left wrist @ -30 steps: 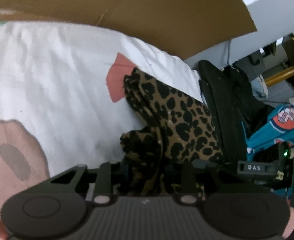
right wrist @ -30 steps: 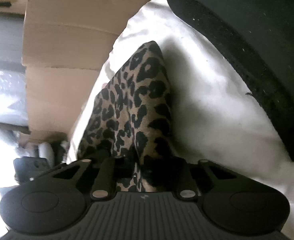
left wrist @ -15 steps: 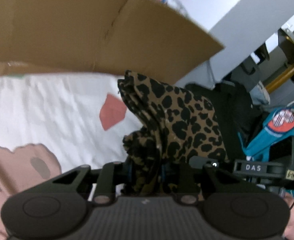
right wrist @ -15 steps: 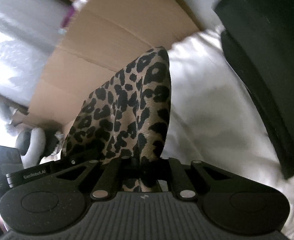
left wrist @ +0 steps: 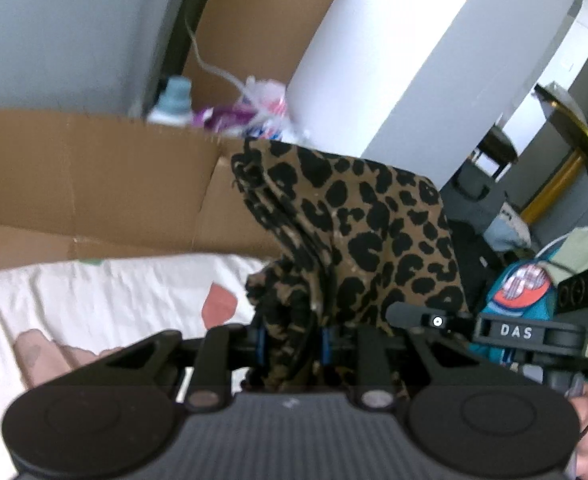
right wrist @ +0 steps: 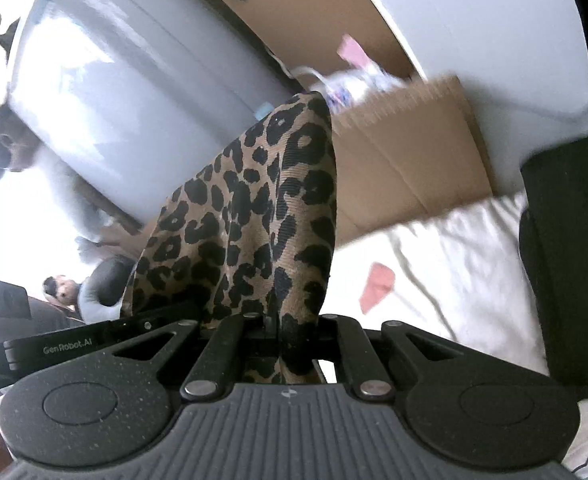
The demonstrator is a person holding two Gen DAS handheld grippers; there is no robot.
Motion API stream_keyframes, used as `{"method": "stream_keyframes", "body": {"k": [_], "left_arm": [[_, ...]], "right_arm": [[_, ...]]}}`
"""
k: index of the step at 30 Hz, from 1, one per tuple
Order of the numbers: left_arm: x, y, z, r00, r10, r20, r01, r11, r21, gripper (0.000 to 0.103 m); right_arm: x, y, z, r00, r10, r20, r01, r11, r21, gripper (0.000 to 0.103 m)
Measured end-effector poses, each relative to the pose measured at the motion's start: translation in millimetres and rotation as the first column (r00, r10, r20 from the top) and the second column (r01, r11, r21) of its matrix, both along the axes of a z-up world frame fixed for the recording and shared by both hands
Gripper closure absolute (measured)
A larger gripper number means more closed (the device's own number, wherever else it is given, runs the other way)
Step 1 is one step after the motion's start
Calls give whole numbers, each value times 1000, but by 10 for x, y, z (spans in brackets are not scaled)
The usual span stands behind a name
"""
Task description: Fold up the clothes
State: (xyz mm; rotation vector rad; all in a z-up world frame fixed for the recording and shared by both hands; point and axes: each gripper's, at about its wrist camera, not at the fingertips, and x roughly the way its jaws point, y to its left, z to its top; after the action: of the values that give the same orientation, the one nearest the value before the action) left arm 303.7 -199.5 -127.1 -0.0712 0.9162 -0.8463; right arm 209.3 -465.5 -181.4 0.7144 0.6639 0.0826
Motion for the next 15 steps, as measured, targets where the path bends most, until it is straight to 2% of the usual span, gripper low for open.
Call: {"method": "stream_keyframes", "body": {"k": [7, 15], "left_arm": [[-265, 0, 724, 998, 37, 55, -34, 999, -42, 77], [-533, -183, 1390, 992, 90, 93, -82, 993, -84, 77]], "right_arm": [[-174, -19, 777, 998, 12, 60, -11, 1000, -16, 98], [-447, -131, 1658, 991, -2, 136, 9, 999, -49, 98]]}}
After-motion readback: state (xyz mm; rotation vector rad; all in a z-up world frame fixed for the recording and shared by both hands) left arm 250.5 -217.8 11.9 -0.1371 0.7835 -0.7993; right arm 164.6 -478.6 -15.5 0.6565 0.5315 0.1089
